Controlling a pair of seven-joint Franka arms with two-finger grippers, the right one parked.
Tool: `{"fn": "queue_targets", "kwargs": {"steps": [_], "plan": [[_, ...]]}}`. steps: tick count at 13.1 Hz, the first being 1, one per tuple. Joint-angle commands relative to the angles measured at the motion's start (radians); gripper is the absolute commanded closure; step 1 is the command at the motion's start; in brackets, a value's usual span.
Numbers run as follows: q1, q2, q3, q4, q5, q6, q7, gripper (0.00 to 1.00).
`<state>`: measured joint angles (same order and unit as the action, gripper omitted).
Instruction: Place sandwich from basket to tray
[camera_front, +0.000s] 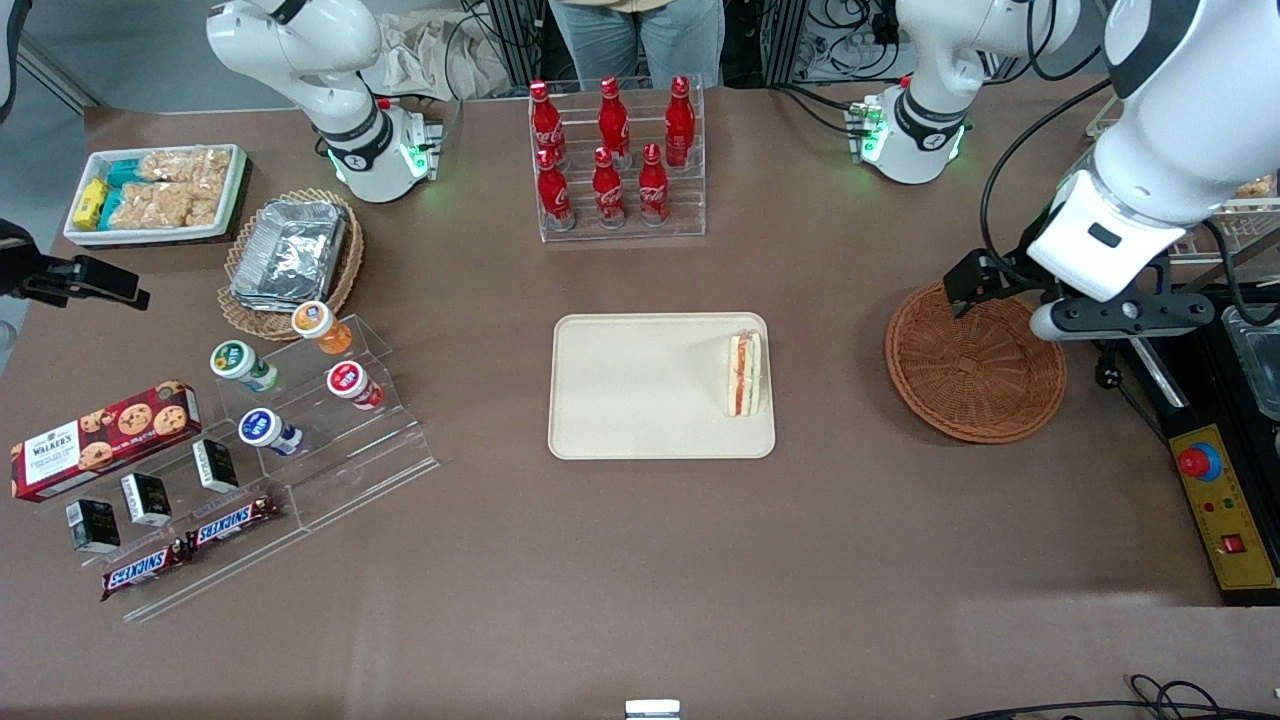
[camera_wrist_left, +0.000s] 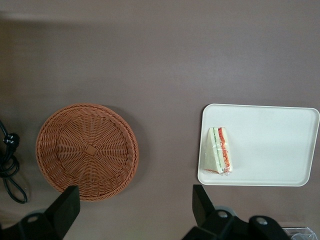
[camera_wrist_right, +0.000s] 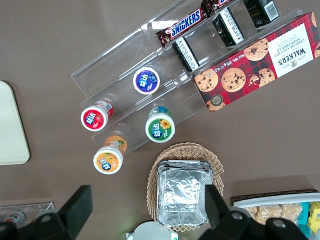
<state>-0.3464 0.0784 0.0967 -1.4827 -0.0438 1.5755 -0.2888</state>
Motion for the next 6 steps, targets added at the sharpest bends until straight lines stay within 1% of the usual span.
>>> {"fn": "queue_targets", "kwargs": {"steps": [1,2,3,4,6], "plan": [[-0.002,-0.029,0.003,-0.008,-0.002,-0.02,0.007,0.0],[0.062,-0.041,-0.015,-0.013,-0.002,-0.041,0.014,0.0],[0.154,-0.052,-0.108,-0.013,-0.002,-0.067,0.026,0.0],[0.191,-0.068,-0.153,-0.016,0.002,-0.074,0.046,0.0],[0.199,-0.075,-0.155,-0.025,0.011,-0.077,0.046,0.0]]}}
